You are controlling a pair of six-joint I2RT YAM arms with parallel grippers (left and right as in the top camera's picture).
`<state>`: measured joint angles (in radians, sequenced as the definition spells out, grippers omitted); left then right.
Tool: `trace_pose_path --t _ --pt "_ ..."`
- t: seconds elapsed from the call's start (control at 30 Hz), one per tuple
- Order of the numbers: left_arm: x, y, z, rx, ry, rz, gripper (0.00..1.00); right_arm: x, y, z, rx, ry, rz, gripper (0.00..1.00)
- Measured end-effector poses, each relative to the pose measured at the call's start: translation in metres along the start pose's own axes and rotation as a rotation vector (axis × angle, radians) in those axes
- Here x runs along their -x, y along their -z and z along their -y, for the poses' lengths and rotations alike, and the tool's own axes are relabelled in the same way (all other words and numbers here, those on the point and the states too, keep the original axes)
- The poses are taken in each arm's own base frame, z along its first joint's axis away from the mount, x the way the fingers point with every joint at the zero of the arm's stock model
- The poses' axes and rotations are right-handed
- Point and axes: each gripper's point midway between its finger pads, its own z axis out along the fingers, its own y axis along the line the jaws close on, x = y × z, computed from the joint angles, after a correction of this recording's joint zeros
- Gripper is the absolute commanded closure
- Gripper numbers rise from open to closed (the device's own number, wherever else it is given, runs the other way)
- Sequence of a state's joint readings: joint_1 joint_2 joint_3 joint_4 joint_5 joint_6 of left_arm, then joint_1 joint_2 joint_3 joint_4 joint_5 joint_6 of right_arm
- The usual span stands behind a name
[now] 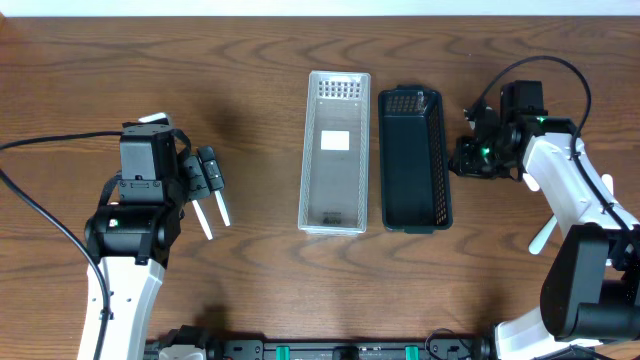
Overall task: Pack container
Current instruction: 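Push the black basket left against the grey tray with the right gripper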
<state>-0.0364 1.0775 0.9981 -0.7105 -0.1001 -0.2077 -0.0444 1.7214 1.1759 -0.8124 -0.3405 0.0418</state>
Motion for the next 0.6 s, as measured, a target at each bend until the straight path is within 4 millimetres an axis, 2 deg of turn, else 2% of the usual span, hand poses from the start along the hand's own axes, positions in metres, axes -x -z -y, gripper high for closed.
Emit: trace_pose_path --t 0.17,0.43,0.6 --pt "0.000 0.000 0.000 0.000 0.000 0.000 0.02 -0.004 0.000 0.000 0.002 -0.006 -0.015 0.85" --pt "-0.001 0.000 0.000 0.001 -0.001 -0.004 0.02 -0.005 0.000 -0.013 0.071 -0.004 -0.019 0.85" --pt "-0.001 0.000 0.000 0.001 -0.001 -0.004 0.02 -0.005 -0.001 -0.022 0.097 0.017 -0.022 0.79"
